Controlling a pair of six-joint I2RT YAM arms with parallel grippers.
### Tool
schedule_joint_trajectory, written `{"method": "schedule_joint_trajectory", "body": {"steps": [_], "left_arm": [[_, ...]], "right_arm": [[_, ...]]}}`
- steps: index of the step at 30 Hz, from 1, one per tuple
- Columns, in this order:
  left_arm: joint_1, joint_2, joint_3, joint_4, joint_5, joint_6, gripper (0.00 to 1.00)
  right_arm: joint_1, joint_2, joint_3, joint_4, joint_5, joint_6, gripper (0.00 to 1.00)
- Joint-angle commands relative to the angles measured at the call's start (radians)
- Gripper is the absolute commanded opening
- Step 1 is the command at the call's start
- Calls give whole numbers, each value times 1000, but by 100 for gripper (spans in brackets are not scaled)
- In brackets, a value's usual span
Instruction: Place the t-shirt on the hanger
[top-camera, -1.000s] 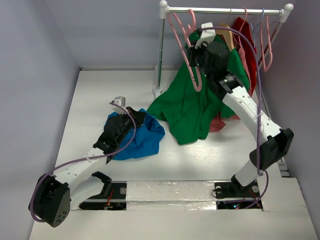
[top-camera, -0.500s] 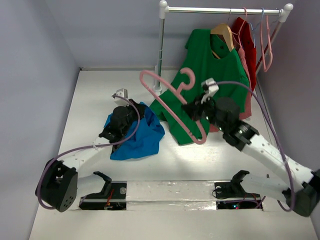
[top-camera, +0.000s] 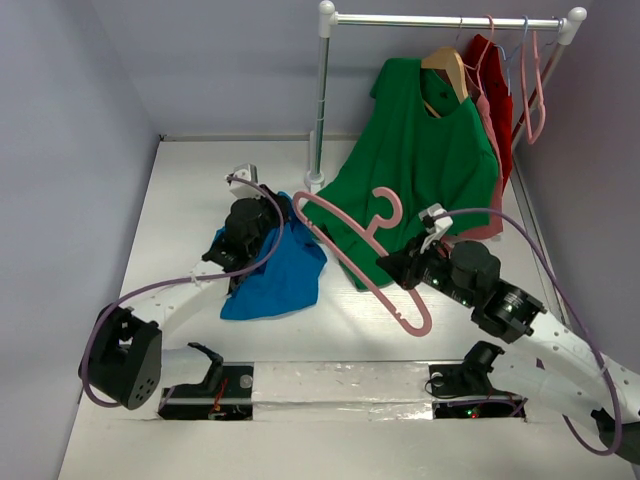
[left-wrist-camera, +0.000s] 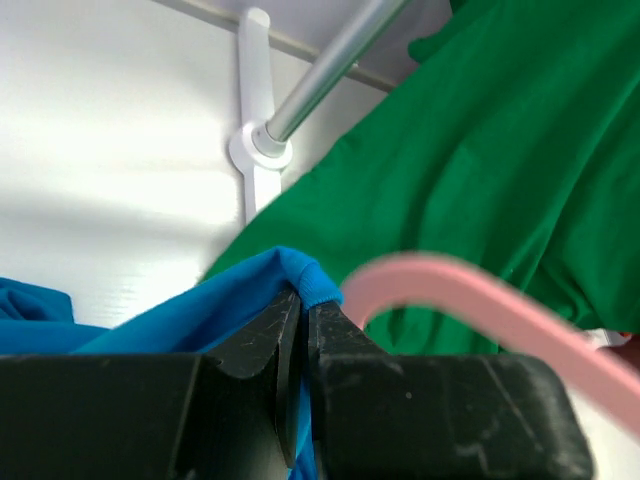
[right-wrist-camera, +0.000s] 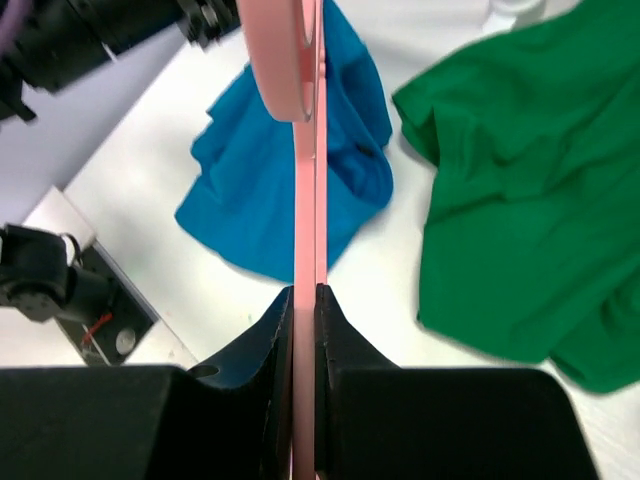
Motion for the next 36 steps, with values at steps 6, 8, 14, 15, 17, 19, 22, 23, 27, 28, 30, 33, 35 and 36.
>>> {"method": "schedule_joint_trajectory", "body": {"steps": [6, 8, 14, 15, 17, 19, 22, 23, 27, 28, 30, 33, 35, 36], "left_arm": [[35, -9, 57, 28, -1, 15, 0], [35, -9, 61, 26, 4, 17, 0], [35, -14, 71, 22, 12, 22, 0], [35, -14, 71, 22, 15, 21, 0], [35, -22, 71, 19, 24, 20, 0], [35, -32, 68, 16, 33, 20, 0], [35, -60, 48, 14, 59, 6, 0], [35, -81, 39, 14, 64, 2, 0], [35, -164, -27, 11, 72, -21, 0], [35, -181, -34, 0, 69, -25, 0], [25, -227, -50, -18, 62, -28, 0], [16, -278, -61, -53, 47, -26, 0], [7, -310, -61, -86, 18, -25, 0], [7, -321, -59, -98, -2, -21, 0]], "right_arm": [[19, -62, 8, -86, -22, 17, 0], [19, -50, 1, -71, -50, 21, 0], [37, -31, 22, -65, -55, 18, 0], [38, -28, 28, -66, -55, 17, 0], [38, -15, 27, -56, -56, 17, 0], [38, 5, 21, -30, -53, 18, 0], [57, 61, 16, 30, -30, 12, 0], [67, 77, 17, 42, -13, 9, 0], [126, 183, 43, 113, 129, -35, 0], [149, 200, 51, 131, 158, -43, 0], [172, 232, 65, 192, 181, -57, 0], [229, 303, 98, 265, 250, -80, 0], [261, 335, 125, 303, 321, -97, 0], [290, 338, 137, 311, 348, -115, 0]]}}
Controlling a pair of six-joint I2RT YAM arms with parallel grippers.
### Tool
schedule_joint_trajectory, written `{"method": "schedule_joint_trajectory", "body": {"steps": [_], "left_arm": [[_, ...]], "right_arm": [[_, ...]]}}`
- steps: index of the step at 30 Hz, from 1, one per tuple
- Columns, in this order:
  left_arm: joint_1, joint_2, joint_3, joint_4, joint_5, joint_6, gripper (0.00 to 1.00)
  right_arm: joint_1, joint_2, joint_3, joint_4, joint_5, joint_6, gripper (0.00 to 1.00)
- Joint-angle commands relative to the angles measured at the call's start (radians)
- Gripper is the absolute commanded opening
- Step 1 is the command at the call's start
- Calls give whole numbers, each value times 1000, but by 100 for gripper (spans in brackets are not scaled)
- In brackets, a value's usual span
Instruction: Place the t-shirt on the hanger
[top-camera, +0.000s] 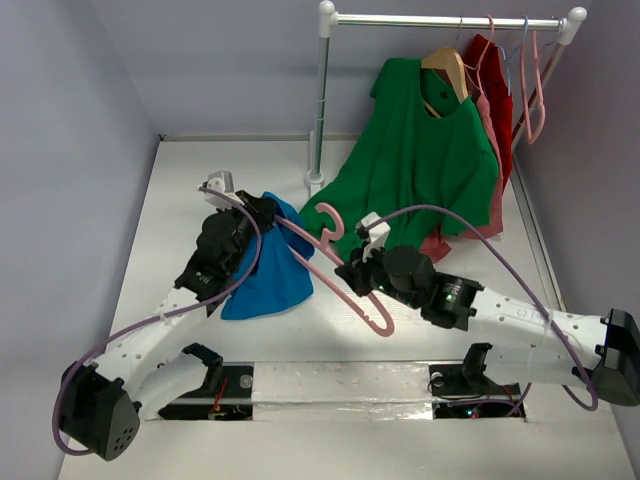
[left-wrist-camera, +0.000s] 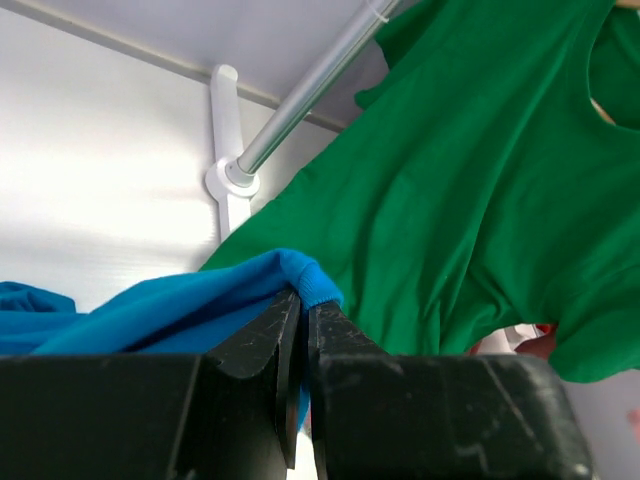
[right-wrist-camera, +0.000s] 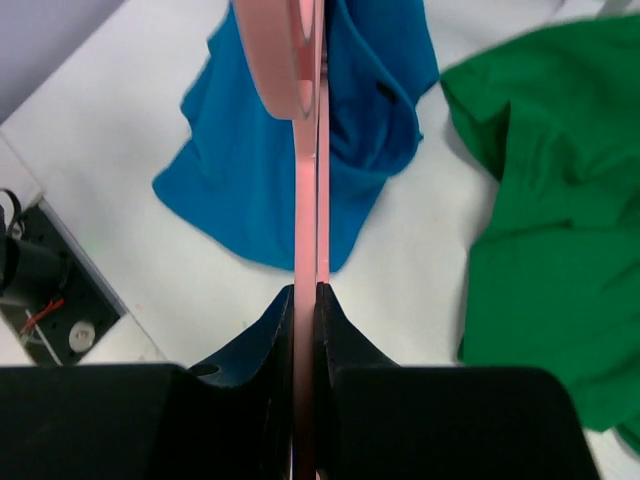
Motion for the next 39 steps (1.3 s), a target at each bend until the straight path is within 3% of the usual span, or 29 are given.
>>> {"method": "schedule_joint_trajectory", "body": {"steps": [1, 10, 18, 21, 30, 33, 39], "left_arm": [[-10, -59, -5, -16, -71, -5, 0], [-19, -207, 0, -3, -105, -23, 0], [-113, -251, 43, 5, -8, -6, 0], [-145, -259, 70, -30, 15, 1, 0], [-167, -300, 79, -81, 99, 11, 0], [-167, -322, 95, -90, 142, 26, 0], [-167, -290, 164, -156, 310, 98, 0]], "right_arm": [[64, 5, 110, 177, 178, -62, 0], [127, -14, 158, 152, 392, -102, 0], [116, 238, 275, 301, 343, -160, 0], [64, 327, 309, 354, 279, -151, 0], [-8, 511, 351, 732, 45, -74, 0], [-44, 501, 320, 856, 6, -47, 0], [-218, 572, 394, 876, -326, 67, 0]]}}
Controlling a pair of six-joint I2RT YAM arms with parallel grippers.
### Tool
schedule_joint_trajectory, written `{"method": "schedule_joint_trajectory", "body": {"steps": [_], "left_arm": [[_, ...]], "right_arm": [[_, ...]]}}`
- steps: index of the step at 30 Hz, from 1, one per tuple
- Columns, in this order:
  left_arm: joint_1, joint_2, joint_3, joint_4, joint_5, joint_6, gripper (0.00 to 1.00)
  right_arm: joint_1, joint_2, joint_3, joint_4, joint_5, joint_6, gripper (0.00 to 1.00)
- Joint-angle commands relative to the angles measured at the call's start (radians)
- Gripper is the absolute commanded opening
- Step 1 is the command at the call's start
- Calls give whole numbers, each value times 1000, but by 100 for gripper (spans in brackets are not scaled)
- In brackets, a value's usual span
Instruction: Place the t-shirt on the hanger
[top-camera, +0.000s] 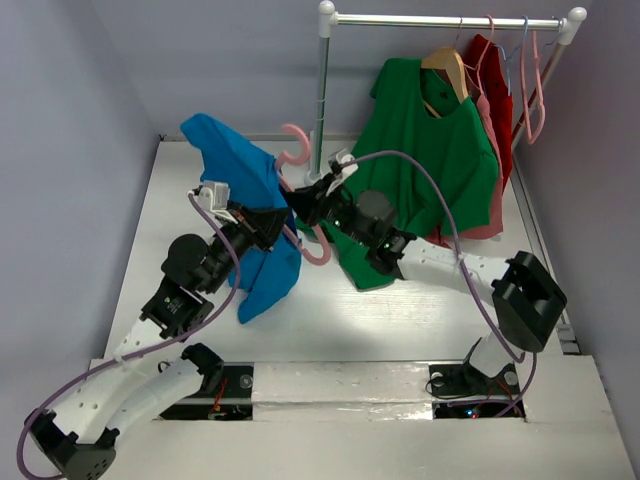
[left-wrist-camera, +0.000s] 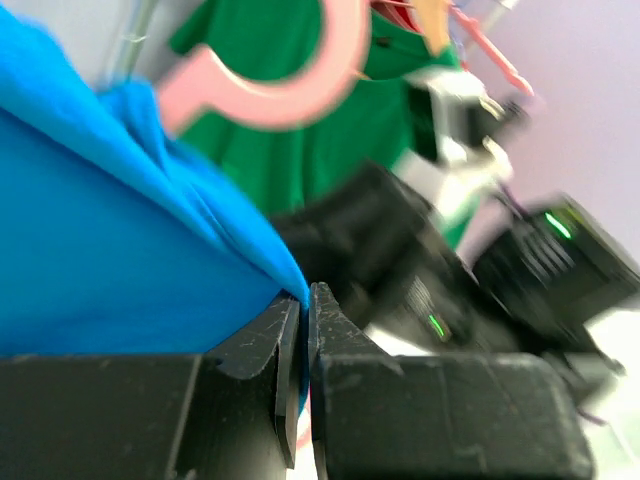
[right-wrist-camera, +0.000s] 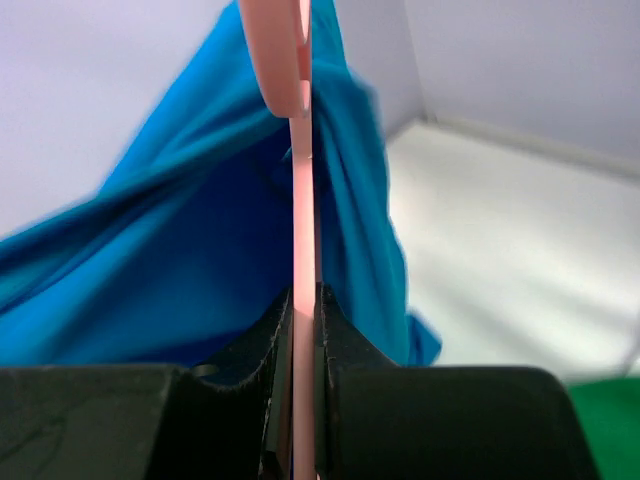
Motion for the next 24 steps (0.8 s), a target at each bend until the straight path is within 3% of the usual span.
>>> {"method": "schedule_joint_trajectory", "body": {"steps": [1, 6, 9, 10, 13, 19, 24], "left_arm": [[-10, 27, 113, 15, 191, 61, 0], [-19, 109, 183, -87, 176, 104, 0], [-19, 61, 173, -59, 81, 101, 35], [-19, 49, 170, -49, 26, 98, 54], [-19, 24, 172, 17, -63, 72, 69], [-19, 69, 210, 139, -227, -19, 70], [2, 248, 320, 137, -391, -30, 71]], "right_arm": [[-84, 51, 74, 262, -200, 48, 0], [-84, 1, -16, 476, -140, 1, 0], [-84, -56, -85, 496, -107, -37, 0], [-84, -66, -107, 507, -90, -45, 0], [-84, -100, -191, 547, -62, -46, 0], [-84, -137, -291, 588, -60, -37, 0], [-84, -186, -354, 596, -62, -28, 0]]}}
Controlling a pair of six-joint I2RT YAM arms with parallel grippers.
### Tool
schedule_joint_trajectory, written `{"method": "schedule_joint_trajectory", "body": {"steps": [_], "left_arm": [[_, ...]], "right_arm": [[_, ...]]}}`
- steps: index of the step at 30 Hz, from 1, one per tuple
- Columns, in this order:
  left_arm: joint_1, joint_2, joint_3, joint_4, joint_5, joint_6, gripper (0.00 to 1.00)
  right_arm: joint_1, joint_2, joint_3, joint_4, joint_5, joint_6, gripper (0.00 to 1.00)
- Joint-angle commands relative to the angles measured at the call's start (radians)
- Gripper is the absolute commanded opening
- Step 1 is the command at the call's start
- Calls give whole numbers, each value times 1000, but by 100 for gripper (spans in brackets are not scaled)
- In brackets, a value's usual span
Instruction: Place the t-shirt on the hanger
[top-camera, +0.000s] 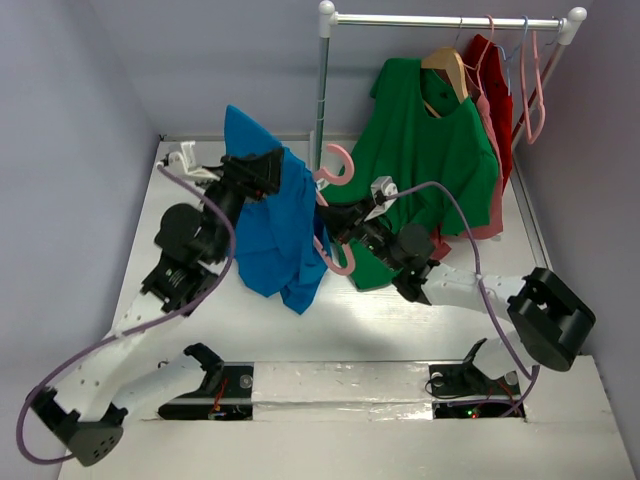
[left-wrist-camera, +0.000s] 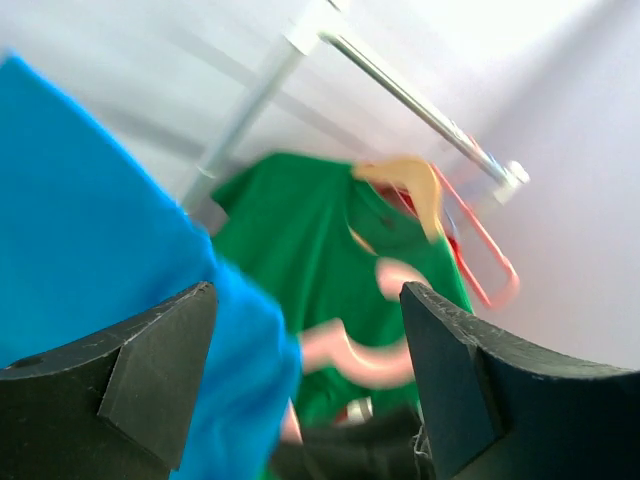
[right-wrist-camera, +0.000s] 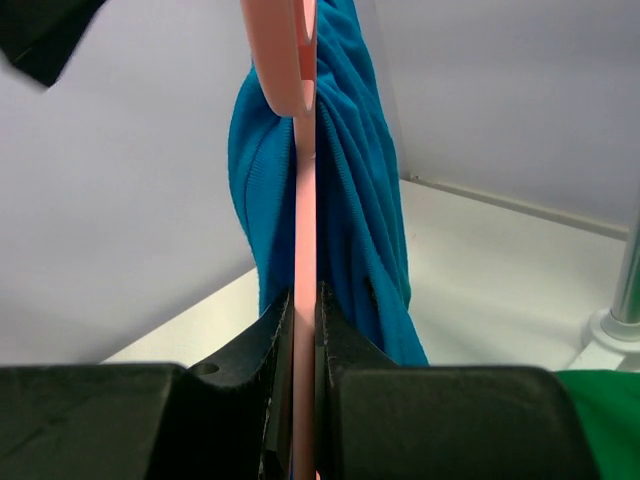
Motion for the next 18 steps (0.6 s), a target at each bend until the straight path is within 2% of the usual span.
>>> {"method": "schedule_joint_trajectory", "body": {"steps": [1, 7, 12, 18], "left_arm": [[43, 104, 111, 63, -134, -20, 72], [143, 251, 240, -10, -87, -40, 73], [162, 253, 209, -15, -124, -49, 72], [174, 308, 195, 51, -47, -57, 71]], "right_arm": [[6, -67, -23, 138, 22, -13, 0], [6, -119, -56, 116, 22, -24, 0], [6, -130, -57, 104, 25, -35, 0], [6, -124, -51, 92, 10, -32, 0]]}}
